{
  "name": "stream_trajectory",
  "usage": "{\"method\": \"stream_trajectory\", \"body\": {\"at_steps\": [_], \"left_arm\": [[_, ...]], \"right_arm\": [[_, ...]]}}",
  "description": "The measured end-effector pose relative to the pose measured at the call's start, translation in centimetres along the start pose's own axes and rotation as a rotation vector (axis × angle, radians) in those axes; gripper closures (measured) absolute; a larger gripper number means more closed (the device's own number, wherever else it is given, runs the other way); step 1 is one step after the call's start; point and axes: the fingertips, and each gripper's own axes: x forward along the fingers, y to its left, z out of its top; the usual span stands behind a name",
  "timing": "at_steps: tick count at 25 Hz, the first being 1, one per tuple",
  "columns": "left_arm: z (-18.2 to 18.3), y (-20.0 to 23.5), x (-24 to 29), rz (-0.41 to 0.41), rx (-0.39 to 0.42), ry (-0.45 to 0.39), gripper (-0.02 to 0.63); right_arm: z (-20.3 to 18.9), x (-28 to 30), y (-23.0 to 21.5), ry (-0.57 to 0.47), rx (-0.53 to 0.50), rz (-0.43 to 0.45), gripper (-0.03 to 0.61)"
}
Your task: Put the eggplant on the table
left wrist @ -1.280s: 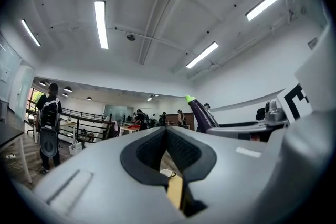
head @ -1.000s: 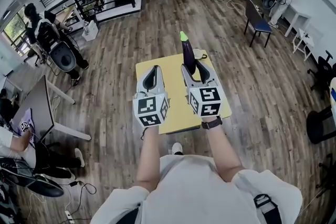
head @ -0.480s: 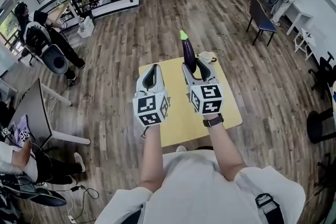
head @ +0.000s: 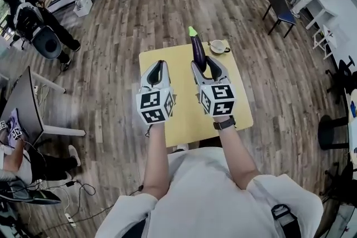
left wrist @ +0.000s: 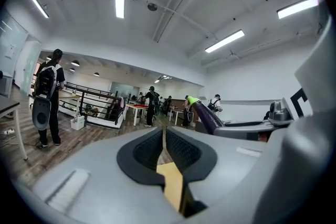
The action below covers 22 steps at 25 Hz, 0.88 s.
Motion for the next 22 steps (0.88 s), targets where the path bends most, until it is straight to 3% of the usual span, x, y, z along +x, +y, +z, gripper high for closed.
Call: {"method": "stream_trajectory", "body": {"at_steps": [22], "left_arm": [[-12.3,2.0,7.4,0.056,-0.078,0.274,0.604]], "right_arm": [[-13.5,8.0,-3.9,0.291,0.153,0.054,0.379]]}}
